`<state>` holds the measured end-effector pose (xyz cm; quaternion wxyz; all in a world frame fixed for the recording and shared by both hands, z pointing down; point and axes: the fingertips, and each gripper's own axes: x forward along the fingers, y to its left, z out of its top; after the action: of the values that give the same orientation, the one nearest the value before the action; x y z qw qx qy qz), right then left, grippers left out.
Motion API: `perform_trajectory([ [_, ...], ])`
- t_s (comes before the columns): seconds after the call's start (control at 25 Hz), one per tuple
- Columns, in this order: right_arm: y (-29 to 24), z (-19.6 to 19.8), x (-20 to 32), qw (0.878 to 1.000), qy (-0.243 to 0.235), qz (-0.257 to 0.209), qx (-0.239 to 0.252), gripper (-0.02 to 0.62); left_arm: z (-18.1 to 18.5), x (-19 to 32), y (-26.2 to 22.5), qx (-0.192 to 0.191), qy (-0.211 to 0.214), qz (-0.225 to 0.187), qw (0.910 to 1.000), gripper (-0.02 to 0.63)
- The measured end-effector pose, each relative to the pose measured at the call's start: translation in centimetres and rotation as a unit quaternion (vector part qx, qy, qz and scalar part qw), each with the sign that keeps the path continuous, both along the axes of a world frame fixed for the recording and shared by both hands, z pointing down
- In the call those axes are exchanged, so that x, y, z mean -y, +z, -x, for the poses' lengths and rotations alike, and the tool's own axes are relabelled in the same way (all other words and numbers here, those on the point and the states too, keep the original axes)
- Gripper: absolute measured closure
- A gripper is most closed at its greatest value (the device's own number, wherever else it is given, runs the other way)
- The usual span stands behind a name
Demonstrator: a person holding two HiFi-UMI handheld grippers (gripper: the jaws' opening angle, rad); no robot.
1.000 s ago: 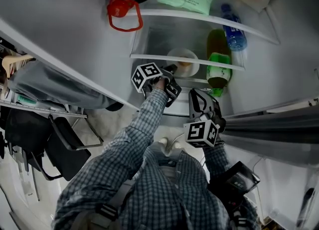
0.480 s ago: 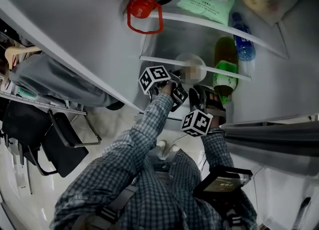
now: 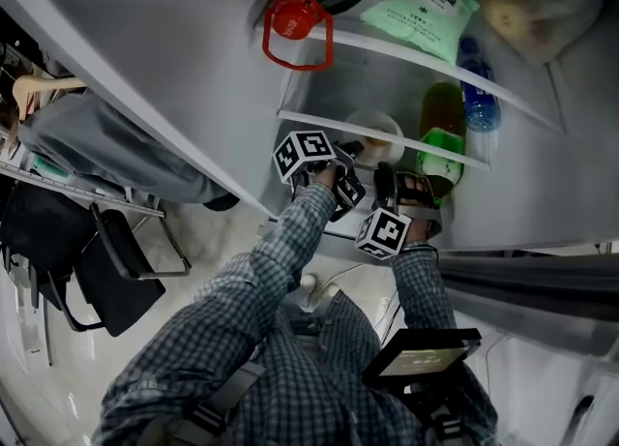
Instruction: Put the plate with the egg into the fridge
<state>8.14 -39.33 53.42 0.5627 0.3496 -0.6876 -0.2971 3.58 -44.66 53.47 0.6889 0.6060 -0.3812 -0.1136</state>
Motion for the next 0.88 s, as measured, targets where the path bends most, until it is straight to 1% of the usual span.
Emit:
perform_trajectory([
  [0.16, 0.1, -0.3, 0.4, 1.0, -0.006, -0.011, -0.02, 0.517, -0.1, 0.0, -0.1, 0.0, 0.004, -0.003, 1.0, 0.584],
  [0.24, 0.1, -0.4, 0.5, 0.999, -0.007, -0.014, -0.027, 0.568, -0.2, 0.0, -0.2, 0.0, 0.008, -0.008, 0.9999, 0.584],
  [0.6, 0.2, -0.6, 0.8, 0.999, 0.011, -0.011, -0.031, 0.571, -0.5, -0.5, -0.4, 0.002, 0.032, -0.028, 0.9991, 0.584],
  [0.88, 0.7, -0.7, 1.0, 0.999, 0.01, -0.007, -0.036, 0.571, -0.5, -1.6, -0.3, 0.0, 0.04, -0.028, 0.9988, 0.584],
])
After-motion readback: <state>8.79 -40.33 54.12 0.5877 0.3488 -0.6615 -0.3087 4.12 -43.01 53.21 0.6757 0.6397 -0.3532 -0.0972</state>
